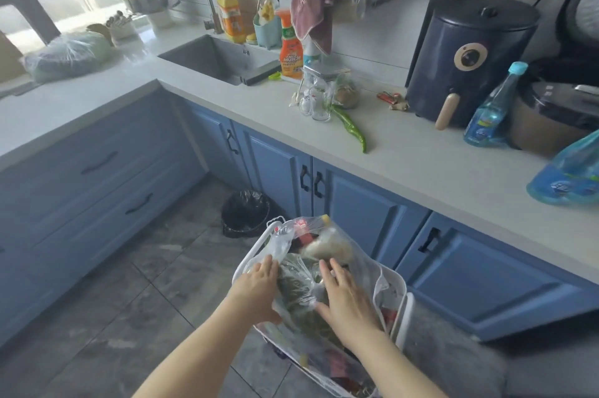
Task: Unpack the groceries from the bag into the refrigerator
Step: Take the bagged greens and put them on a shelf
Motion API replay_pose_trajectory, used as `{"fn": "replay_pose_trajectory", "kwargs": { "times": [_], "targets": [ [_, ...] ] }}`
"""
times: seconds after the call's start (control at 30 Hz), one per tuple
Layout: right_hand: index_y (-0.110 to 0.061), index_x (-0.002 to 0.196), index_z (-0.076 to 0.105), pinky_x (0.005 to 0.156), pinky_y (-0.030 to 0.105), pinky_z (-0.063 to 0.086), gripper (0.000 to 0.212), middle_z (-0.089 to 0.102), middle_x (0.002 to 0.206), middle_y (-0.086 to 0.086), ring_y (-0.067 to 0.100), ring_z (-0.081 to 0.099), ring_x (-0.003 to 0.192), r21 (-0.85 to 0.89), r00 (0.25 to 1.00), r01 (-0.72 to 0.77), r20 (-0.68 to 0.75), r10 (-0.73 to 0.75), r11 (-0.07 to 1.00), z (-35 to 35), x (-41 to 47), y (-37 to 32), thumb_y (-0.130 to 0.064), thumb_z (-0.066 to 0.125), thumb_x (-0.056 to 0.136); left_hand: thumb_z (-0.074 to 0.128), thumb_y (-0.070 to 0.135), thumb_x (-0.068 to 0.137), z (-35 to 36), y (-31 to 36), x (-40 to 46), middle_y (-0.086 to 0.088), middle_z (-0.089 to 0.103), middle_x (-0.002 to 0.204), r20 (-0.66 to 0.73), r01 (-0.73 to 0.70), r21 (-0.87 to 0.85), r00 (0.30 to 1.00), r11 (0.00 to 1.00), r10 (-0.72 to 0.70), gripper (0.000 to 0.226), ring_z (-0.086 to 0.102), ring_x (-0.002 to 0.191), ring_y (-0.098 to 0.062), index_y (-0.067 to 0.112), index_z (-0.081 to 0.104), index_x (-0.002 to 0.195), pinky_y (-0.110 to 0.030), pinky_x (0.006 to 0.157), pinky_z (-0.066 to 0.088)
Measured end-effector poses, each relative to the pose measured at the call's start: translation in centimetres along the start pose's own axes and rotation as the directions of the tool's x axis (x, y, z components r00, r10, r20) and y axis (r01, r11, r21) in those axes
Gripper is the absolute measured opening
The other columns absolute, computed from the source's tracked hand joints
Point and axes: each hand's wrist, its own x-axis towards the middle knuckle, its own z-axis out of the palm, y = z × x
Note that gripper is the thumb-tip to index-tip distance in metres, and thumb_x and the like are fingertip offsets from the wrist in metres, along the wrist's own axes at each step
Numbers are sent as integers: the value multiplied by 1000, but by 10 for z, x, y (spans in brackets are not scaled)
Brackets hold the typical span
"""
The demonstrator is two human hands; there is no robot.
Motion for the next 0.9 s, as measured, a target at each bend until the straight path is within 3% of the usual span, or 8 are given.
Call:
{"fn": "replay_pose_trajectory", "kwargs": {
  "times": [0.13,0.3,0.43,0.53,0.6,0.73,0.83,0.9],
  "targets": [
    [-24,152,-8,117,45,21,95,-7,161,0,23,5,148,79,996,-76,43,73,994,16,2,-7,-54,56,88,69,54,77,16,-19,-6,-10,-7,159,10,-19,-5,1000,1000,19,114,2,147,-23,7,-4,151,-34,118,18],
    [-33,151,-8,113,41,30,102,-11,160,0,26,17,146,256,981,-172,134,142,951,34,-2,-2,-45,67,84,66,67,71,10,-20,-2,-1,-6,160,-18,-54,-222,999,973,51,120,-1,147,-19,13,-5,152,-35,118,17],
    [-42,150,13,111,38,34,84,-4,161,-1,22,25,143,310,985,-165,99,141,936,42,-7,-3,-29,67,87,59,65,78,-5,-5,14,1,-2,160,-213,-191,-97,963,977,167,107,-3,147,-16,15,0,152,-34,119,12],
    [-37,150,17,115,36,27,76,2,161,0,20,20,145,281,991,-137,31,134,950,45,-10,-5,-29,63,90,63,61,77,-10,14,29,1,-7,160,-161,-319,24,934,947,319,107,-8,147,-15,17,1,152,-30,117,0],
    [-36,150,18,114,34,29,75,4,161,0,20,22,145,292,992,-113,-24,125,950,46,-14,-4,-32,63,90,69,60,72,-9,20,38,-1,-9,160,-79,-331,60,939,942,335,115,-7,147,-19,17,-3,152,-33,118,2],
    [-37,152,0,110,31,32,90,-11,160,-11,15,19,145,306,992,-114,-22,127,945,46,-20,4,-44,63,87,74,67,60,0,9,45,-1,-6,160,20,-199,38,980,979,198,129,-1,147,-21,22,-6,151,-42,117,19],
    [-39,149,-13,113,34,26,107,-19,158,-11,15,8,147,344,991,-137,50,127,929,49,-25,13,-55,67,79,72,67,60,7,-4,44,0,-10,159,41,-176,43,984,984,174,128,-5,147,-21,29,-10,150,-43,117,21],
    [-40,148,-18,113,34,25,116,-20,158,-8,16,5,148,350,988,-150,85,128,925,55,-27,15,-56,71,74,70,69,59,13,-10,45,-2,-15,159,27,-175,40,984,984,174,123,-4,146,-27,43,-14,146,-45,116,21]
  ]
}}
